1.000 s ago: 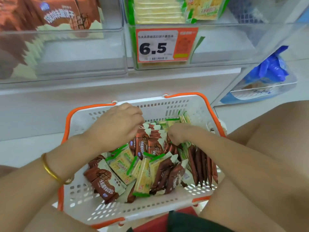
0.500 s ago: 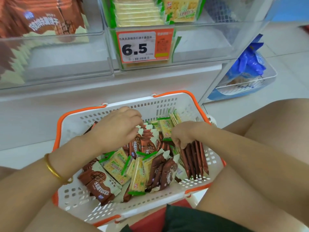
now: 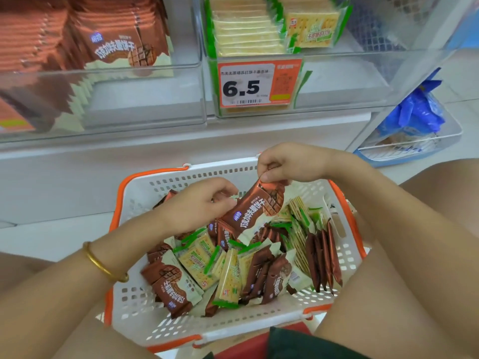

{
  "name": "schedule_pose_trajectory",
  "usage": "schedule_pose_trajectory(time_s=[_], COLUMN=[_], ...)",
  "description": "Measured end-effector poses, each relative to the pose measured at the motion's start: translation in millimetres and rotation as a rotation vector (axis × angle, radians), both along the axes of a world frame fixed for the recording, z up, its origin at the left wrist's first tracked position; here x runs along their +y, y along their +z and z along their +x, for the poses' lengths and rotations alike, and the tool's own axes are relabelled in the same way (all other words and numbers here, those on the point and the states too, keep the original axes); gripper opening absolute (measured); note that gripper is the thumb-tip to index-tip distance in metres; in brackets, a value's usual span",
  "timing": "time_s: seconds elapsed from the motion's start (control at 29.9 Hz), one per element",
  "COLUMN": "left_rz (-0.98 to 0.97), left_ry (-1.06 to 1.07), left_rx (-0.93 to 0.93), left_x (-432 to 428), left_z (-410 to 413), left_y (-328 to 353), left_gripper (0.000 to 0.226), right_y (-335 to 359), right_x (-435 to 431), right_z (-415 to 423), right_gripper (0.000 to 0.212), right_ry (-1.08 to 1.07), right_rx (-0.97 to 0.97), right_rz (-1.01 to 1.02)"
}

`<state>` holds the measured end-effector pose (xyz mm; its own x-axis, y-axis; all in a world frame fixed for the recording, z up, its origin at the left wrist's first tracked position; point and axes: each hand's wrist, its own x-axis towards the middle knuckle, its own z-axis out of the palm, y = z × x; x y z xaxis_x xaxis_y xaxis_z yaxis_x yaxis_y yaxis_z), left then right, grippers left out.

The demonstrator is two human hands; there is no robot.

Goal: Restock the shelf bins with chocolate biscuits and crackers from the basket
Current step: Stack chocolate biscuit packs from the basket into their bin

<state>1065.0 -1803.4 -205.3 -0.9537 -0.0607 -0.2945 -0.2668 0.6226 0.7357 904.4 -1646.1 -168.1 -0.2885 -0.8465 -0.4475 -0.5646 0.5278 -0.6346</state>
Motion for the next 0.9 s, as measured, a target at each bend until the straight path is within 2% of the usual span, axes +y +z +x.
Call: schedule_pose_trajectory(time_s=[0.1,0.23,0.33,0.4,0.53,0.63,0.7,0.77,0.84,0.9], left_rz=[0.117,0.114,0.136,0.141,0.098,0.108,-0.030,-0.310,-0.586,-0.717], left_ry=[0.064,0.121,0.170,0.181,0.249,0.480,0.627,0.691,0.644,0.528], left_rx=[-0.042,-0.044,-0.022,0.005,0.209,0.565,0.836,0.939,0.853,0.736], left_x=[-7,-22,-32,-38,-59,-86,-109,-128,-137,-136], left_z=[1,6,13,17,26,32,36,39,39,37], left_y=[9,27,47,63,104,132,142,142,133,121], left_gripper=[0.015,0.012,0.009,0.008,0.011,0.015,0.019,0.030,0.033,0.032], right_y=[-3,1,11,24,68,116,146,171,181,177], right_x=[-9,-17,-24,-32,-63,-90,-107,-128,-159,-194], right_z=[5,12,25,37,58,61,60,56,48,38], right_gripper=[0.015,0.013,0.004,0.014,0.013,0.013,0.018,0.021,0.020,0.021], right_ry=[-0.125,-0.218,-0.211,-0.177,-0.123,-0.172,-0.172,-0.191,-0.208,-0.177], right_rx=[-0.113,-0.213,-0.295,-0.264,-0.088,0.013,0.212,0.383,0.526,0.668], right_rz=[-0.092,-0.168,-0.171,-0.182,-0.283,-0.381,-0.453,-0.523,-0.510,-0.380])
